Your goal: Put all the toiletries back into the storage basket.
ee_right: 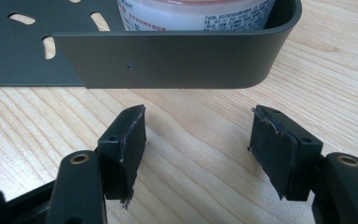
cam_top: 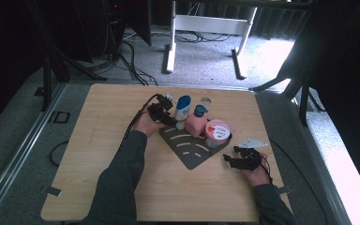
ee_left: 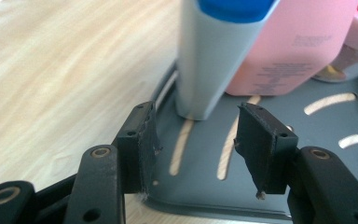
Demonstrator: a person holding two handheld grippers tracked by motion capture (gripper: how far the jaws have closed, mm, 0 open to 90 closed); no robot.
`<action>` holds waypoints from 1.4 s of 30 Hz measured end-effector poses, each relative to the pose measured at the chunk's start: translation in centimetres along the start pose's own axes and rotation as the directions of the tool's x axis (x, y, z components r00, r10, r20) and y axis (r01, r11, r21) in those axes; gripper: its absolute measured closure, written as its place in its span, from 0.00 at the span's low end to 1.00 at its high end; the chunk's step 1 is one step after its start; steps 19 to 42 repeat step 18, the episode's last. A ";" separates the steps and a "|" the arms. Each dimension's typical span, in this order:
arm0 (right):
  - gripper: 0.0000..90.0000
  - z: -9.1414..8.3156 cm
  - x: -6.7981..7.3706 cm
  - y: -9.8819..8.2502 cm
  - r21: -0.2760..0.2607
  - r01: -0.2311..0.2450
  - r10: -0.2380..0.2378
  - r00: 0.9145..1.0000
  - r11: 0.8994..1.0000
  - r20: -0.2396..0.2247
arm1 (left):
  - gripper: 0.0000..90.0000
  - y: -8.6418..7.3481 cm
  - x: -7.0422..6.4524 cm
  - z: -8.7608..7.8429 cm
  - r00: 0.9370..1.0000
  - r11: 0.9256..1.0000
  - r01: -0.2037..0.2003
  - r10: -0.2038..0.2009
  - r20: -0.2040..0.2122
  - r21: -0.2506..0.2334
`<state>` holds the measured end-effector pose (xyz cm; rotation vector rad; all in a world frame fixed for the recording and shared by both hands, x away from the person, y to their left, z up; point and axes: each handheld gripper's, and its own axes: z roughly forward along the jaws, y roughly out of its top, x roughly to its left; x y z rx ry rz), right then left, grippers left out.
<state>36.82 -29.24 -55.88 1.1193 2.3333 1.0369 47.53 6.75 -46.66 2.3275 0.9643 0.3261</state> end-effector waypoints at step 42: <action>0.39 0.0 0.0 0.0 -0.001 -0.001 0.001 1.000 1.000 -0.001 | 0.53 -2.1 1.1 -2.5 0.992 0.993 0.059 -0.069 -0.107 -0.099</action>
